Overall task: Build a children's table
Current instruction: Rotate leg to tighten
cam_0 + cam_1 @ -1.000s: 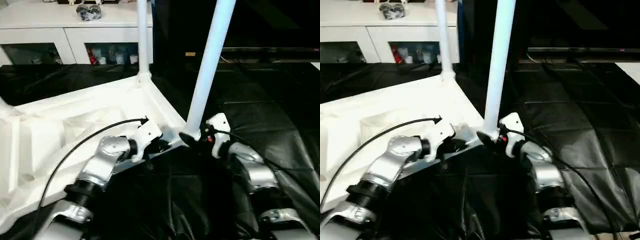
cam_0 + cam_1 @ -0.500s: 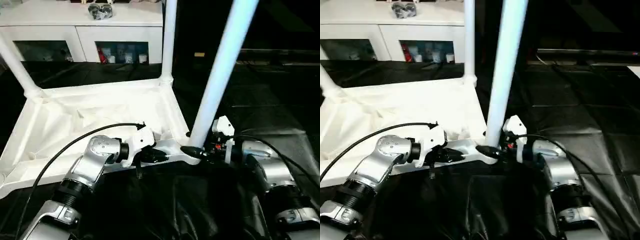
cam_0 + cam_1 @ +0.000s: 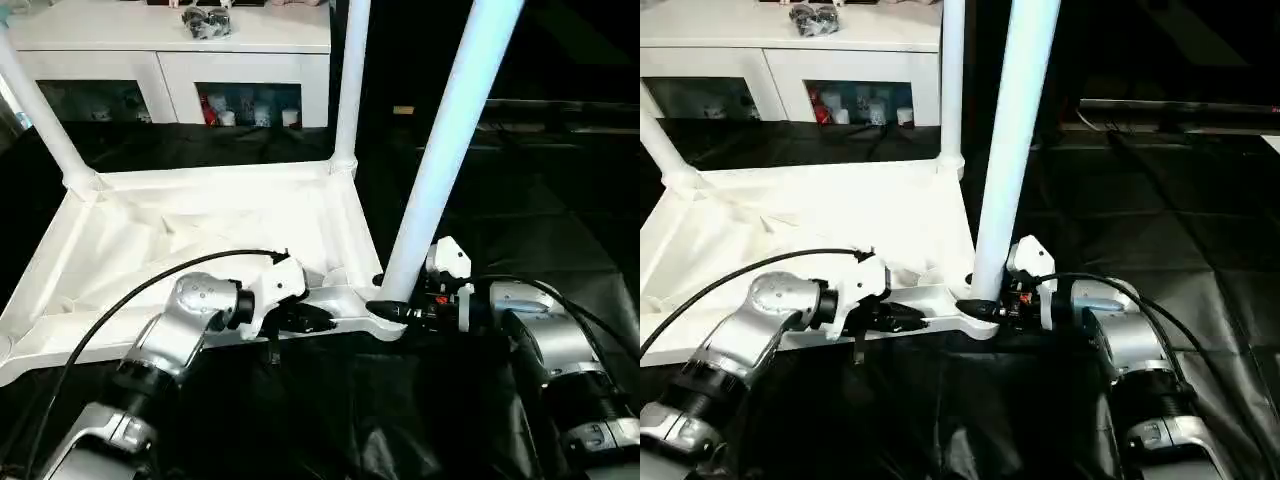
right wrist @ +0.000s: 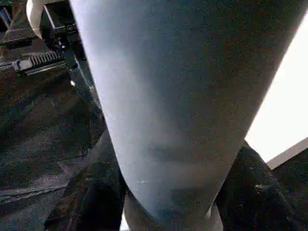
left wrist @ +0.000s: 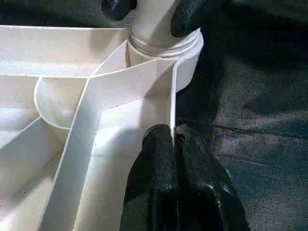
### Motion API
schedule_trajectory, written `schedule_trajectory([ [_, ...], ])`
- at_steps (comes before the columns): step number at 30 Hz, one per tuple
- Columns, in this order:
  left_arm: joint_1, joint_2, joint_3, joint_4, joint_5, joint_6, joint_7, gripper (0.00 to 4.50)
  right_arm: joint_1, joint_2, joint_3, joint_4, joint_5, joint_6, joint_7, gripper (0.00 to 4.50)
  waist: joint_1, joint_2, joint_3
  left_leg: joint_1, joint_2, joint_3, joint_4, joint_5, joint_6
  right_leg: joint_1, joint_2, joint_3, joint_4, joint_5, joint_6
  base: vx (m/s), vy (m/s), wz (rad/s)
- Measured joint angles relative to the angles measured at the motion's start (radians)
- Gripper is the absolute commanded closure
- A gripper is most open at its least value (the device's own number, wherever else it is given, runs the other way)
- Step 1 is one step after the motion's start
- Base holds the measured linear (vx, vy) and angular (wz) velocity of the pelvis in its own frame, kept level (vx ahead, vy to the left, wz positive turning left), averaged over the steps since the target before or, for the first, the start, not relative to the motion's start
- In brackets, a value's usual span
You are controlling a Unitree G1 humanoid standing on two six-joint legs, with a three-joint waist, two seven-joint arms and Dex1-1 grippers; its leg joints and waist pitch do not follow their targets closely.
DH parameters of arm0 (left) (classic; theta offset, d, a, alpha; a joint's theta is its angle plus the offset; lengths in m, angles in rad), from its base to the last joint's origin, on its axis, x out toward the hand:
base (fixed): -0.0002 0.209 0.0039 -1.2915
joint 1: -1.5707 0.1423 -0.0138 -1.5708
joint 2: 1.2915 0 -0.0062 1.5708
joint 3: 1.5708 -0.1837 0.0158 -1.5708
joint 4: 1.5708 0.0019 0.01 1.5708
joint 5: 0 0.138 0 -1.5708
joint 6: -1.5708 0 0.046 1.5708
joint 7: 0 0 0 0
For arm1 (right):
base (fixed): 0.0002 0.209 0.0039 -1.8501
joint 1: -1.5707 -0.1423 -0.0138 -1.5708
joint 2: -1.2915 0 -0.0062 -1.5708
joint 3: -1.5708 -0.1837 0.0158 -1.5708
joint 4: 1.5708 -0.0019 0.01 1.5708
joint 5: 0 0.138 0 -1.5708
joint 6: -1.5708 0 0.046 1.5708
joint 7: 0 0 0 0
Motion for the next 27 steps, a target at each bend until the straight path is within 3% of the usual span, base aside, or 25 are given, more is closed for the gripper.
schedule_trajectory([
  [5,-0.001,-0.043,0.010,0.017,0.034,0.005,0.097,4.50,0.043,0.078,-0.059,-0.002,-0.013,-0.027,-0.187,2.52,-0.005,0.006,-0.003,0.005,0.000,0.000,0.000,0.000,0.000,0.003,0.000,0.001,0.000,0.000,0.001,0.000,0.000,0.00],
  [10,-0.010,-0.115,0.019,0.036,0.072,0.045,0.231,4.50,0.043,0.159,-0.101,0.016,-0.053,-0.032,-0.426,2.53,-0.030,0.012,-0.005,0.007,-0.002,-0.001,0.000,0.000,0.000,0.005,0.000,0.002,-0.002,-0.004,0.007,0.000,0.000,0.00],
  [17,-0.055,-0.210,0.028,0.103,0.118,0.079,0.419,4.50,-0.070,0.296,-0.158,0.158,-0.116,-0.033,-0.793,2.53,-0.058,0.011,-0.004,0.005,-0.005,-0.011,-0.004,0.000,0.000,0.004,0.000,-0.003,-0.019,-0.005,0.008,0.000,0.000,0.00],
  [18,-0.055,-0.214,0.028,0.103,0.118,0.081,0.427,4.50,-0.078,0.301,-0.159,0.169,-0.117,-0.035,-0.810,2.53,-0.059,0.011,-0.004,0.004,-0.006,-0.013,-0.004,0.000,0.000,0.004,0.000,-0.005,-0.022,-0.005,0.008,0.000,0.000,0.00],
  [19,-0.055,-0.215,0.027,0.103,0.118,0.083,0.431,4.50,-0.084,0.304,-0.159,0.178,-0.117,-0.038,-0.818,1.97,-0.059,0.011,-0.004,0.004,-0.006,-0.015,-0.004,0.000,0.000,0.004,0.000,-0.006,-0.025,-0.005,0.008,0.000,0.000,0.00],
  [21,-0.055,-0.215,0.029,0.103,0.118,0.084,0.432,4.50,-0.089,0.308,-0.163,0.187,-0.110,-0.045,-0.813,1.97,-0.059,0.011,-0.004,0.004,-0.006,-0.015,-0.006,0.000,0.000,0.004,0.000,-0.006,-0.029,-0.004,0.007,0.000,0.000,0.00],
  [27,-0.055,-0.191,0.029,0.096,0.116,0.074,0.401,4.50,-0.090,0.305,-0.177,0.189,-0.084,-0.046,-0.730,1.37,-0.057,0.011,-0.004,0.005,-0.007,-0.014,-0.008,0.000,0.000,0.002,0.001,-0.006,-0.031,0.002,0.000,0.000,0.000,0.00],
])
